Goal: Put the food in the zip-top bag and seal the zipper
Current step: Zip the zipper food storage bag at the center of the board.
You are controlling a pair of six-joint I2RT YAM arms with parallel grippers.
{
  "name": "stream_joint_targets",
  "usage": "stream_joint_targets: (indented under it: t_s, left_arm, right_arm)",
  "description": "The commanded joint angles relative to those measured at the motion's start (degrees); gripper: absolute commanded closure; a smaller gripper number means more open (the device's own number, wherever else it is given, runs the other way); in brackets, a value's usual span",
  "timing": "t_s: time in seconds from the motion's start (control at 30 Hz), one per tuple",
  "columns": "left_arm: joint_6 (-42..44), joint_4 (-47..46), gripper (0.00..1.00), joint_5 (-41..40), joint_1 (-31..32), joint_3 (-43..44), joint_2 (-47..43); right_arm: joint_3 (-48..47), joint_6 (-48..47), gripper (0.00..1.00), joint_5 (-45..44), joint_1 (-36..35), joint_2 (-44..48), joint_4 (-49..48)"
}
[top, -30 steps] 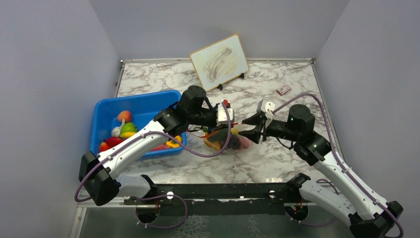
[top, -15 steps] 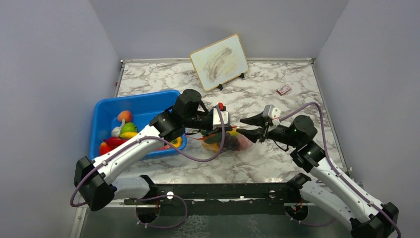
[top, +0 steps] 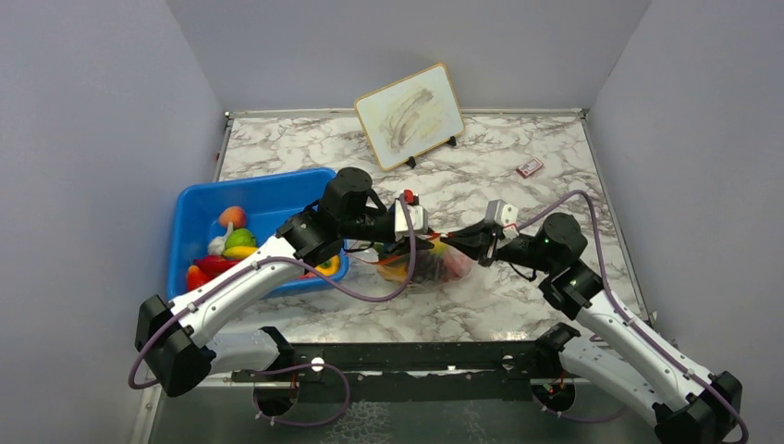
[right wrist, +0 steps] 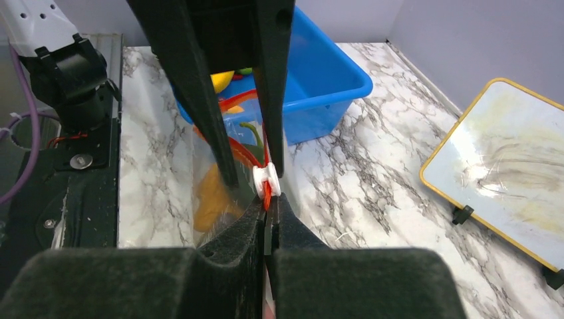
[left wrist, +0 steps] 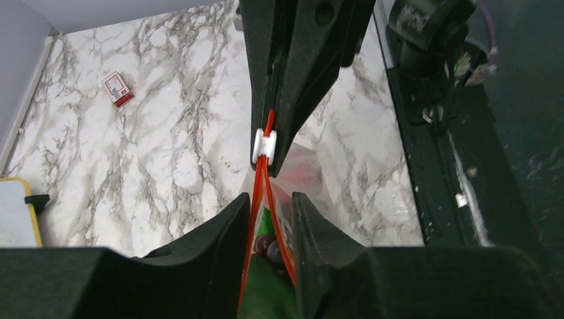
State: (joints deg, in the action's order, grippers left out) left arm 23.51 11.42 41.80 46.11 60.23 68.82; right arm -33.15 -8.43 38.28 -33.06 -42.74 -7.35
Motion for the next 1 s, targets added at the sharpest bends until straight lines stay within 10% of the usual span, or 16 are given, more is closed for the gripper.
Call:
stream_joint_targets:
  t_s: [0.0,0.97]
  left_arm:
    - [-3.87,-6.81,0.57,-0.48,0.18,0.18,-3.25]
    - [-3.09,-10.96,0.64,2.81,0.57,-0.52,0.03]
  right_arm:
    - [0.53,-0.32,0.99,1.39,-0.26,-0.24,-1.03]
    - [-0.60,5.39,0.99,1.64,-0.25,-2.52,-3.75]
